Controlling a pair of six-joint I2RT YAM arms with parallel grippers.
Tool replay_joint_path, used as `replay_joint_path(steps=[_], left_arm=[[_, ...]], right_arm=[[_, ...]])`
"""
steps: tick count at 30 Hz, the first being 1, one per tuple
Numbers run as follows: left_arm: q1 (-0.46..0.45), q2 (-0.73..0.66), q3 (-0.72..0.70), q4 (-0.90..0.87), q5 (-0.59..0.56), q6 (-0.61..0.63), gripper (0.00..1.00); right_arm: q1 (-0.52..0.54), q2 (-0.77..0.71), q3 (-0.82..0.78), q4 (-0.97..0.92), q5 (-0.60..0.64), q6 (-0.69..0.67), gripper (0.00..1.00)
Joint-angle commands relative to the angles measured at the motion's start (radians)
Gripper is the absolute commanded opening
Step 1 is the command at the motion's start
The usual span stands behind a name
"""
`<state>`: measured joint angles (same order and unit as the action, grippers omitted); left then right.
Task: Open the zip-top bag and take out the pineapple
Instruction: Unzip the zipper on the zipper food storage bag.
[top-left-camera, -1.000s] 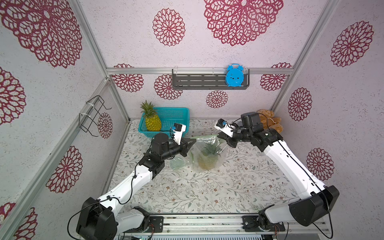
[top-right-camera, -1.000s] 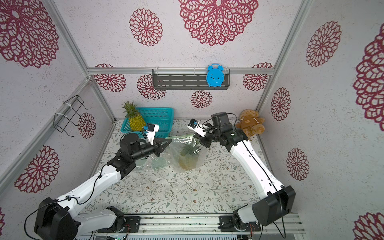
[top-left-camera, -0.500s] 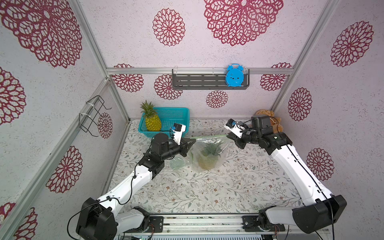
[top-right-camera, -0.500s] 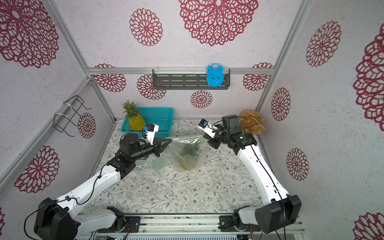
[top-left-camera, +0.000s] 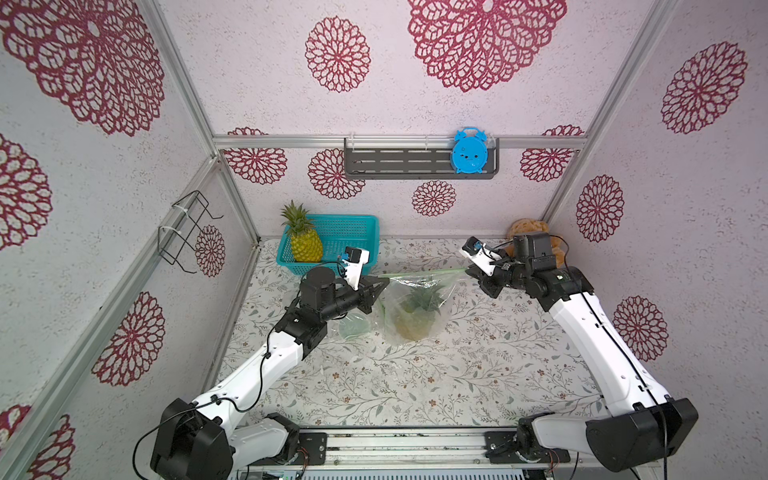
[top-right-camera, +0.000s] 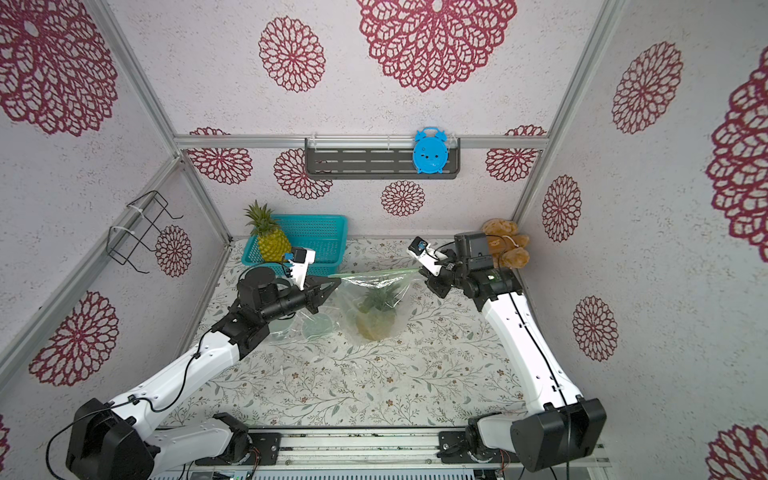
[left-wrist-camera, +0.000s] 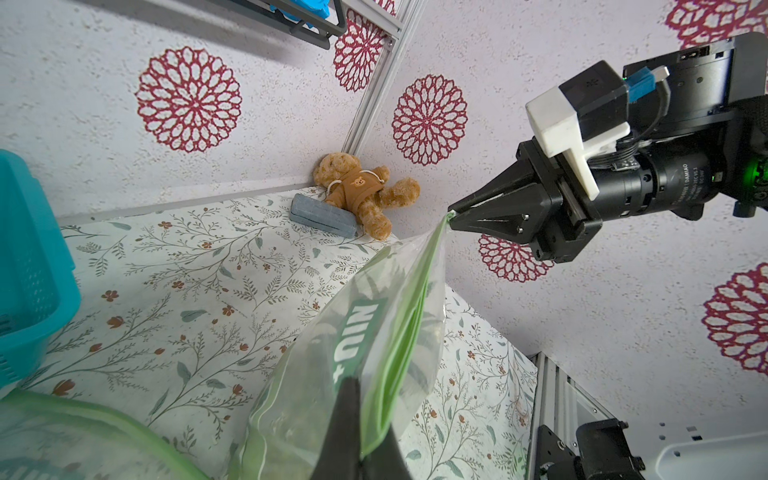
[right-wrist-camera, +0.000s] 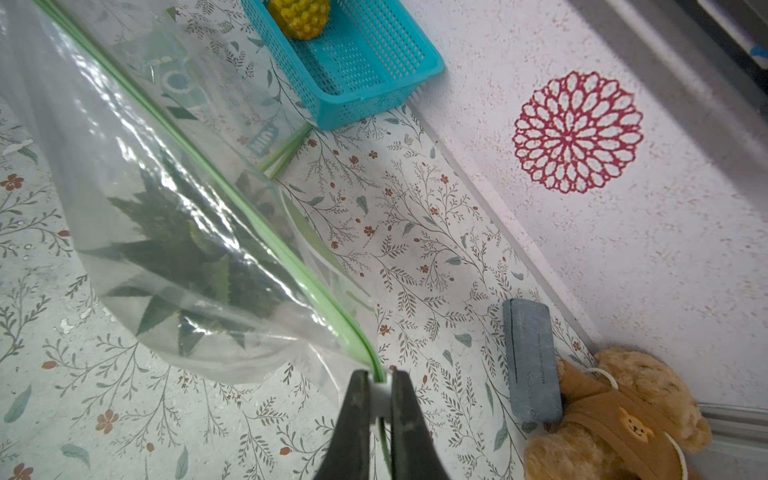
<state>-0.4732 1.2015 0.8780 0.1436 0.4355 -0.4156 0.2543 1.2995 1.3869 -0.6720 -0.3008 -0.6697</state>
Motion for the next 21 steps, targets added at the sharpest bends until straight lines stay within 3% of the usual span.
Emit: replay_joint_path(steps=[1, 9, 21], left_arm=[[0.036, -0.037, -0.001, 0.028, -0.043, 0.006, 0.0], [0.035, -0.02, 0.011, 0.027, -0.015, 0.0, 0.0], [0.006, 0.074, 0.097, -0.028, 0.12, 0.012, 0.0]], right_arm=[[-0.052, -0.039, 0.0, -0.012, 0.152, 0.012, 0.0], [-0.052, -0.045, -0.01, -0.013, 0.116, 0.009, 0.0], [-0.051, -0.076, -0.034, 0.016, -0.3, -0.021, 0.0]])
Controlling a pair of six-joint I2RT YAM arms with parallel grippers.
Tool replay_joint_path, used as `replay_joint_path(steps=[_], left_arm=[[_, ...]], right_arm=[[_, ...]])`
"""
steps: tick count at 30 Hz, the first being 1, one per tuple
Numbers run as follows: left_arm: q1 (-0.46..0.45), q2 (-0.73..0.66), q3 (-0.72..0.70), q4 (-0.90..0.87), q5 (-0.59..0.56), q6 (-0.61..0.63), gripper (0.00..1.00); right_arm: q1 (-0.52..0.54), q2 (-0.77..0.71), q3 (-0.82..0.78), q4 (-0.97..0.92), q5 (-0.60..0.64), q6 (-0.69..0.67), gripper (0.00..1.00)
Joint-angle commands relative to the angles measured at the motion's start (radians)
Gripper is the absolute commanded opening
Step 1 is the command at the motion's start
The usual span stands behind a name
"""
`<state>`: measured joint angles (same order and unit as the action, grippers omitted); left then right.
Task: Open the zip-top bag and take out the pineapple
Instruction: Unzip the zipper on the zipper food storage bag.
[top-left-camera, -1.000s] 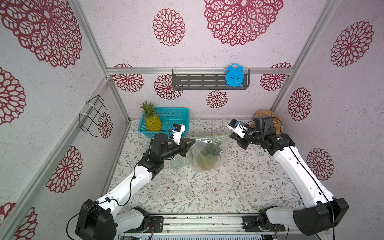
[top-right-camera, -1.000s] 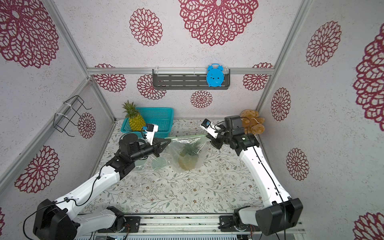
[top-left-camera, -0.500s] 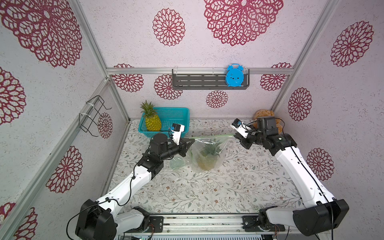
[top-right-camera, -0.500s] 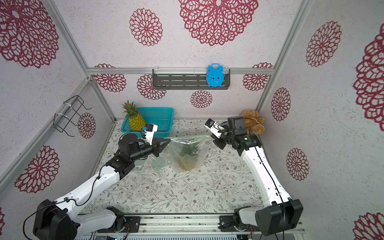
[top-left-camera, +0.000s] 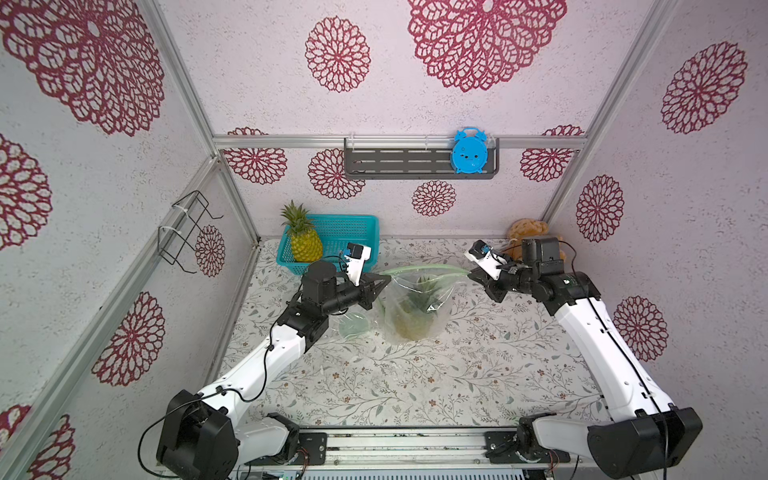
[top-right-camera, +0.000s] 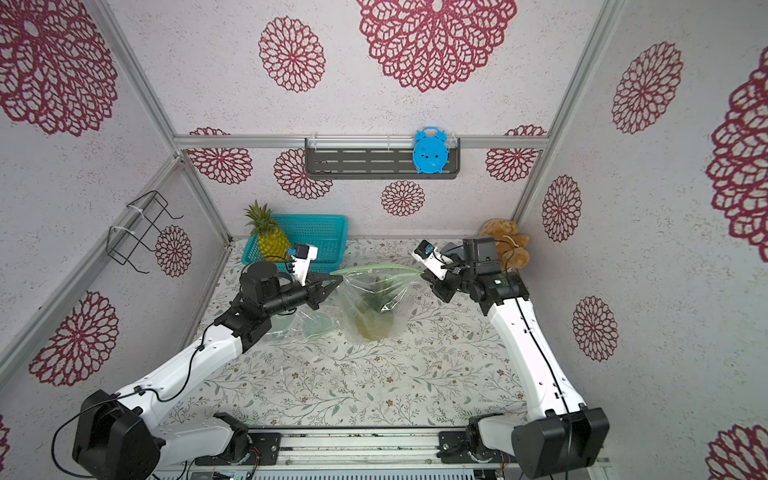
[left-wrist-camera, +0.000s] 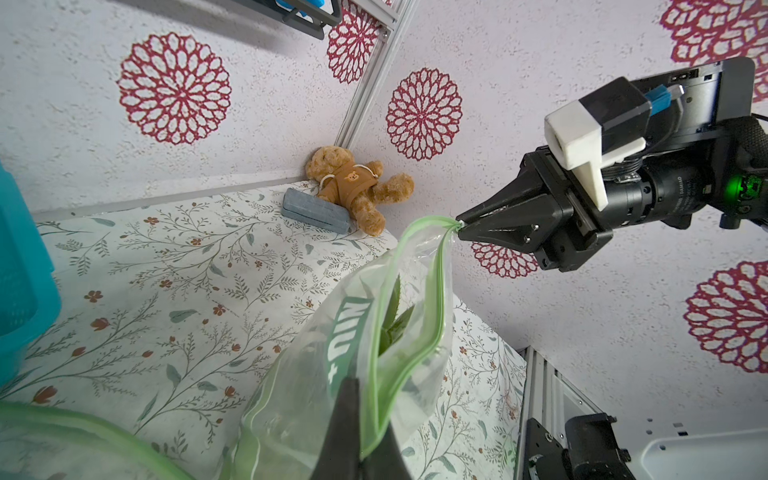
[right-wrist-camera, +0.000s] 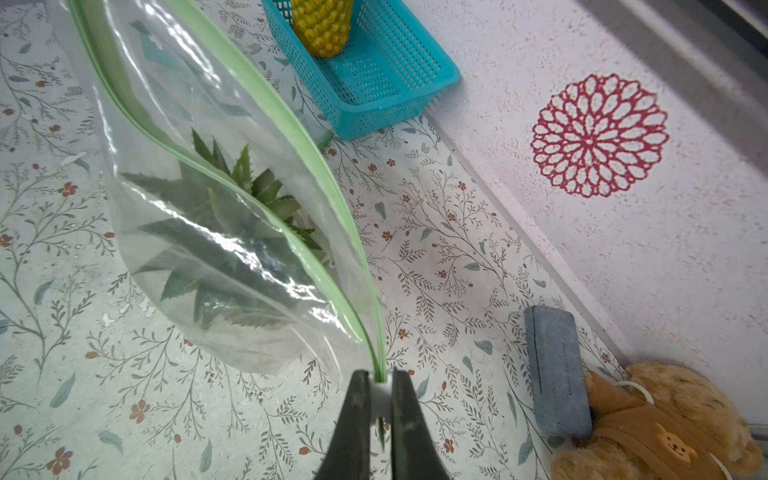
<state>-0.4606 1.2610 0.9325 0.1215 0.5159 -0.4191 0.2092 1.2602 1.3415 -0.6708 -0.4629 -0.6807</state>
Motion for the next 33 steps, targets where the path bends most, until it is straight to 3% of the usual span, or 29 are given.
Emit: replay_joint_path(steps=[1, 13, 28, 31, 33], left_arm=[[-0.011, 0.022, 0.048, -0.012, 0.043, 0.02, 0.0], [-0.041, 0.084, 0.098, -0.107, 0.047, 0.077, 0.0], [-0.07, 0.109, 0.057, -0.143, -0.019, 0.117, 0.0], [-0.072, 0.109, 0.058, -0.142, -0.02, 0.116, 0.0], [-0.071, 0.106, 0.059, -0.141, -0.02, 0.115, 0.0]], right_arm=[[-0.004, -0.033, 0.015, 0.009, -0.157, -0.01, 0.0], [-0.004, -0.015, 0.009, -0.034, -0.153, -0.024, 0.0], [-0.004, -0.111, -0.215, 0.13, -0.088, 0.053, 0.04], [-0.004, -0.122, -0.22, 0.144, -0.083, 0.064, 0.09], [-0.005, -0.133, -0.221, 0.167, -0.074, 0.077, 0.2]])
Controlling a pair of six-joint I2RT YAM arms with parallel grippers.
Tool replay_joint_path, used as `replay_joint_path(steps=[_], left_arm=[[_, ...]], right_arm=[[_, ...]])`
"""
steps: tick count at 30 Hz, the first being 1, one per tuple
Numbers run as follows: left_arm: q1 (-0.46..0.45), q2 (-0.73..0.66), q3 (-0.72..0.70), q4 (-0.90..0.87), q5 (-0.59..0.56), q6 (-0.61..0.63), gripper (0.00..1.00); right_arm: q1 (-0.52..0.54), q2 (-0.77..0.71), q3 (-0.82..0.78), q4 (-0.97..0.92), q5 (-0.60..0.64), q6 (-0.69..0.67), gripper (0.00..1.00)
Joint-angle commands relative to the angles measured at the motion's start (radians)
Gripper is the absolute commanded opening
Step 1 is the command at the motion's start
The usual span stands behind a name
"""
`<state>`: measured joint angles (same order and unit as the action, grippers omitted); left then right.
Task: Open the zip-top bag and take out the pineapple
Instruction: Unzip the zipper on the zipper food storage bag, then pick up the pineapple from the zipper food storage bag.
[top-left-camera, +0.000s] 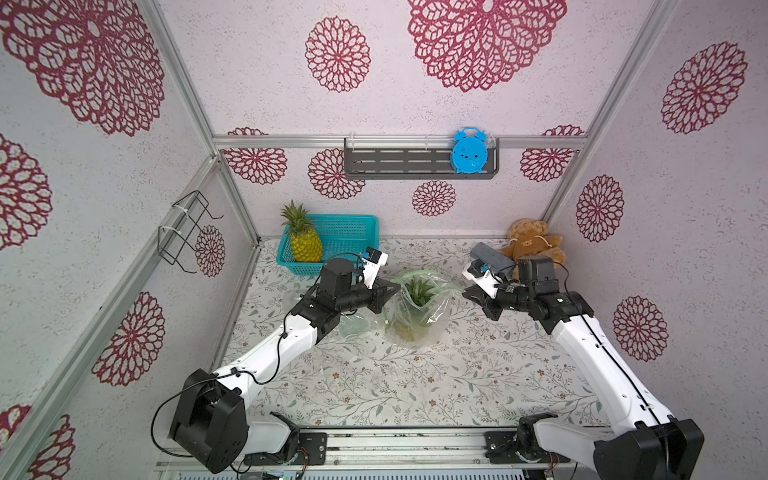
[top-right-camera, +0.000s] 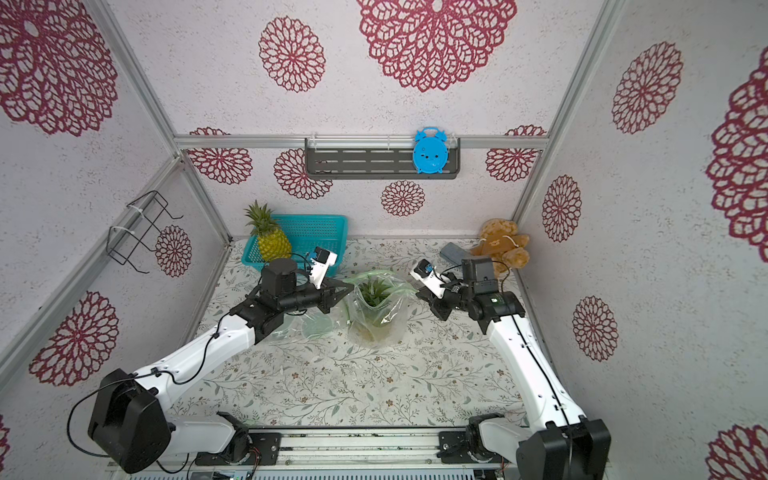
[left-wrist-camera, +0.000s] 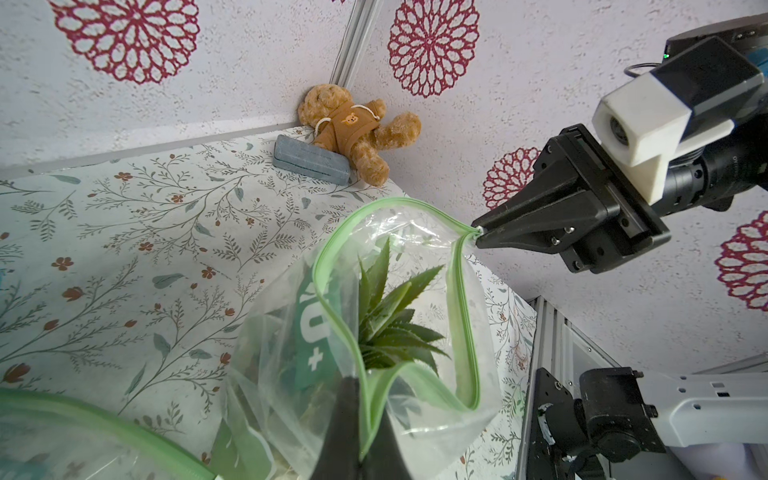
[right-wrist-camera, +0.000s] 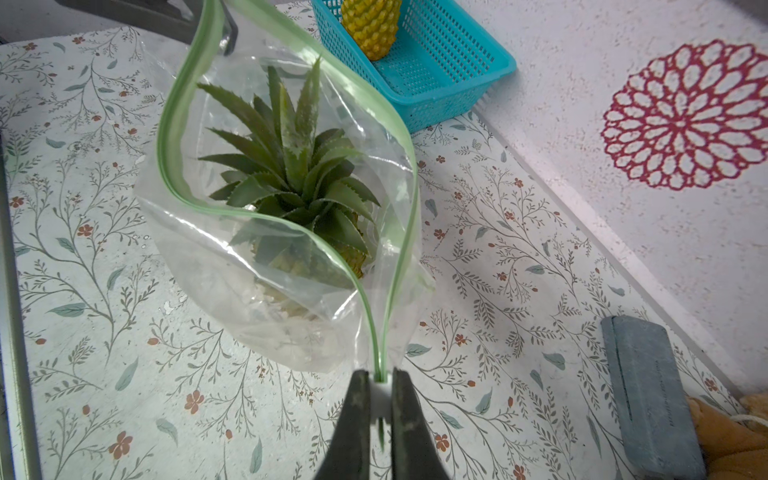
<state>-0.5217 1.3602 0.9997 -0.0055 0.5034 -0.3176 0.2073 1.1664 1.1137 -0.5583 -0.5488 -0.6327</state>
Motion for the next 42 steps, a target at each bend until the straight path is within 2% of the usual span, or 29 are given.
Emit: replay_joint_path(steps=[1, 2, 4, 8, 11, 14, 20, 25, 33, 42], left_arm=[[-0.011, 0.005, -0.006, -0.014, -0.008, 0.015, 0.0], [-0.011, 0.004, -0.006, -0.014, -0.009, 0.014, 0.0], [-0.011, 0.002, -0.006, -0.014, -0.012, 0.014, 0.0], [-0.011, -0.001, -0.004, -0.016, -0.012, 0.014, 0.0], [-0.011, -0.003, -0.005, -0.019, -0.015, 0.014, 0.0], [-0.01, -0.008, -0.008, -0.019, -0.019, 0.014, 0.0], [-0.011, -0.014, -0.008, -0.022, -0.025, 0.015, 0.0], [-0.011, -0.019, -0.006, -0.028, -0.032, 0.018, 0.0], [-0.011, -0.029, -0.004, -0.036, -0.035, 0.023, 0.0], [-0.011, -0.03, -0.006, -0.039, -0.037, 0.025, 0.0]], right_arm=[[-0.002, -0.05, 0.003, 0.074, 0.013, 0.043, 0.28], [-0.002, -0.06, -0.001, 0.101, 0.014, 0.058, 0.35], [-0.002, -0.079, -0.009, 0.15, 0.001, 0.084, 0.43], [0.003, -0.106, -0.026, 0.284, -0.072, 0.168, 0.49], [0.024, -0.096, -0.02, 0.364, -0.116, 0.251, 0.5], [0.07, -0.05, 0.022, 0.366, -0.123, 0.29, 0.5], [0.202, 0.065, 0.115, 0.282, -0.053, 0.271, 0.49], [0.252, 0.147, 0.178, 0.195, -0.049, 0.268, 0.49], [0.279, 0.211, 0.188, 0.113, 0.024, 0.241, 0.5], [0.293, 0.253, 0.189, 0.098, 0.095, 0.216, 0.57]])
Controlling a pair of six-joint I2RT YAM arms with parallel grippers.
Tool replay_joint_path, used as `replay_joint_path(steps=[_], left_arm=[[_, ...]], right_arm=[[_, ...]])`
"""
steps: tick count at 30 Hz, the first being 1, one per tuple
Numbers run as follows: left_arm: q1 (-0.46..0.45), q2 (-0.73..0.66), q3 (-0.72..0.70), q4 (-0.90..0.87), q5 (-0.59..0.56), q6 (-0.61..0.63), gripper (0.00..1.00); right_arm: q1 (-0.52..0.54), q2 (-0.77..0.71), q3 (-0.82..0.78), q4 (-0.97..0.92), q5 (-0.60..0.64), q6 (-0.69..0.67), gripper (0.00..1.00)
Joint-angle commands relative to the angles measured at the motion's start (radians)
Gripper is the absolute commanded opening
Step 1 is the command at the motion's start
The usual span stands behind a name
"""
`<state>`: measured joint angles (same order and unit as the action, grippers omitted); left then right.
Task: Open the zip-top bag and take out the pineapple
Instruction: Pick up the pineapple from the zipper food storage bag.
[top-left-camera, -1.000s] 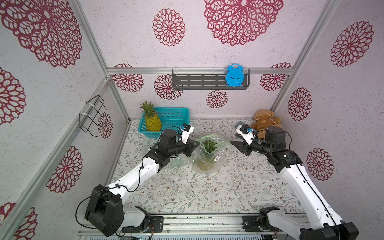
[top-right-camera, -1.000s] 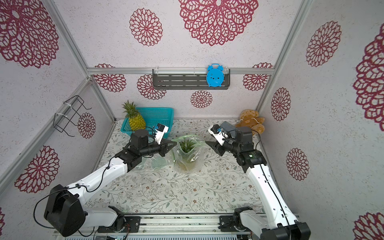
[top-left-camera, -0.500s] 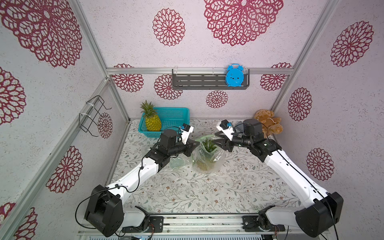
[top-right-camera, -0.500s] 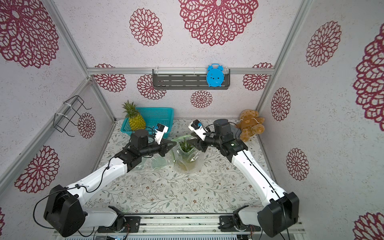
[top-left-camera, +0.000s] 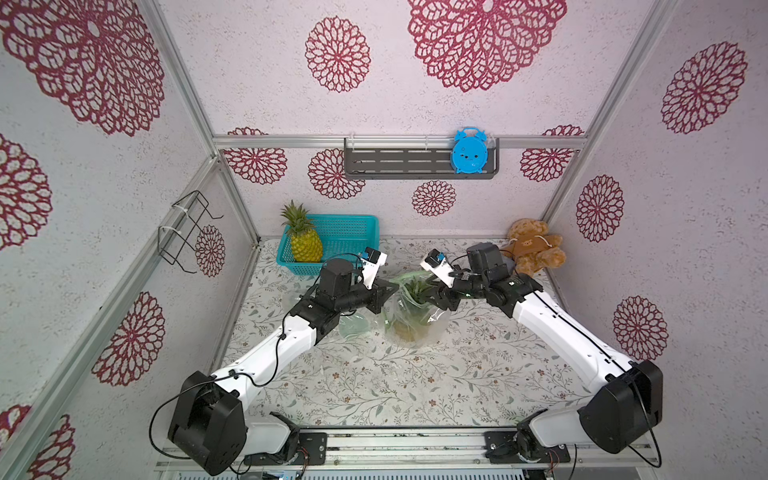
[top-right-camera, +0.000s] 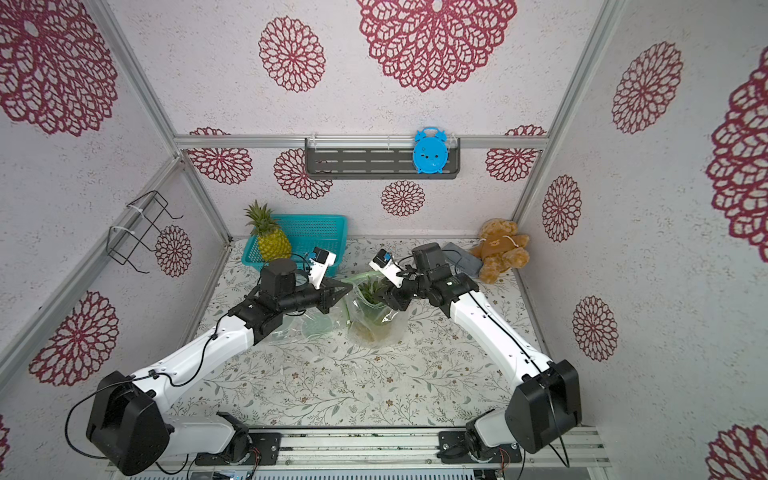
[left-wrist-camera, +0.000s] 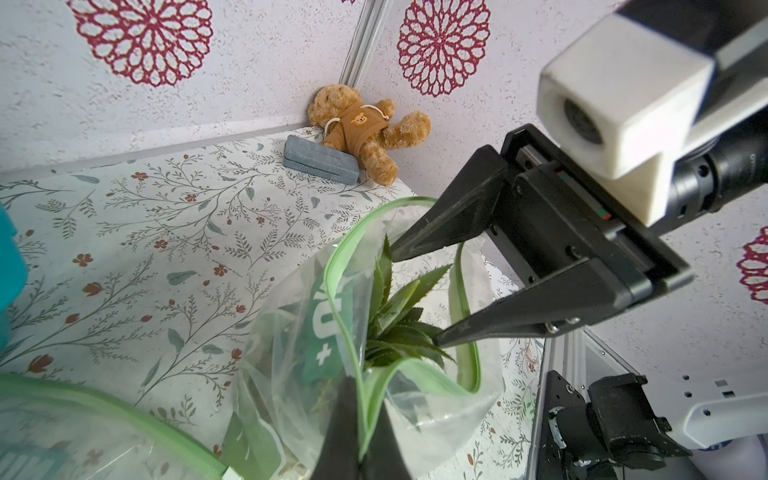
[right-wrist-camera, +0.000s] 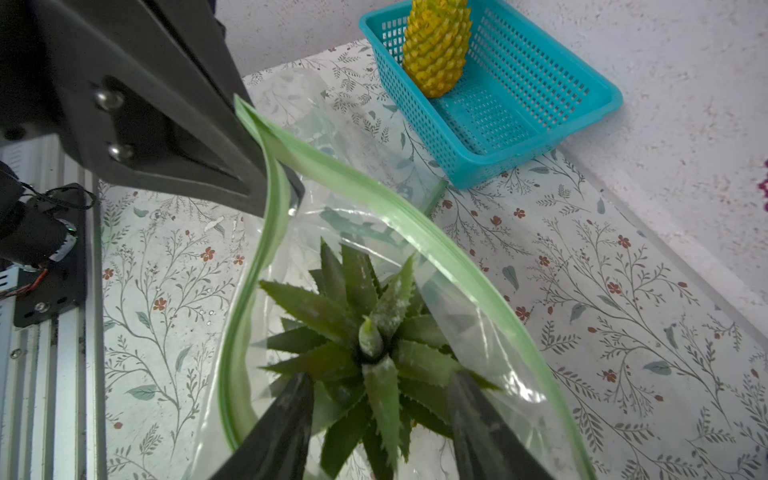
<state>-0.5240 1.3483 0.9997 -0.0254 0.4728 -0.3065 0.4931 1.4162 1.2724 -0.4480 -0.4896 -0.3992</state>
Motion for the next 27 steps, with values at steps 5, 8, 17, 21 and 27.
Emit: replay_joint_path(steps=[5, 8, 17, 21, 27], left_arm=[[-0.008, -0.017, -0.004, -0.019, -0.007, 0.017, 0.0], [-0.008, -0.013, -0.001, -0.02, -0.004, 0.016, 0.0], [-0.009, 0.001, 0.005, -0.021, 0.003, 0.019, 0.0], [-0.008, 0.005, 0.007, -0.019, 0.006, 0.017, 0.0], [-0.008, 0.002, 0.004, -0.019, 0.007, 0.016, 0.0]], right_arm=[[0.015, 0.029, 0.042, -0.009, 0.029, -0.027, 0.6], [0.02, 0.049, 0.058, -0.017, 0.012, -0.034, 0.6], [0.042, 0.117, 0.097, -0.031, 0.032, -0.032, 0.63], [0.053, 0.145, 0.106, -0.042, 0.065, -0.027, 0.63], [0.066, 0.188, 0.107, -0.087, 0.108, -0.032, 0.6]])
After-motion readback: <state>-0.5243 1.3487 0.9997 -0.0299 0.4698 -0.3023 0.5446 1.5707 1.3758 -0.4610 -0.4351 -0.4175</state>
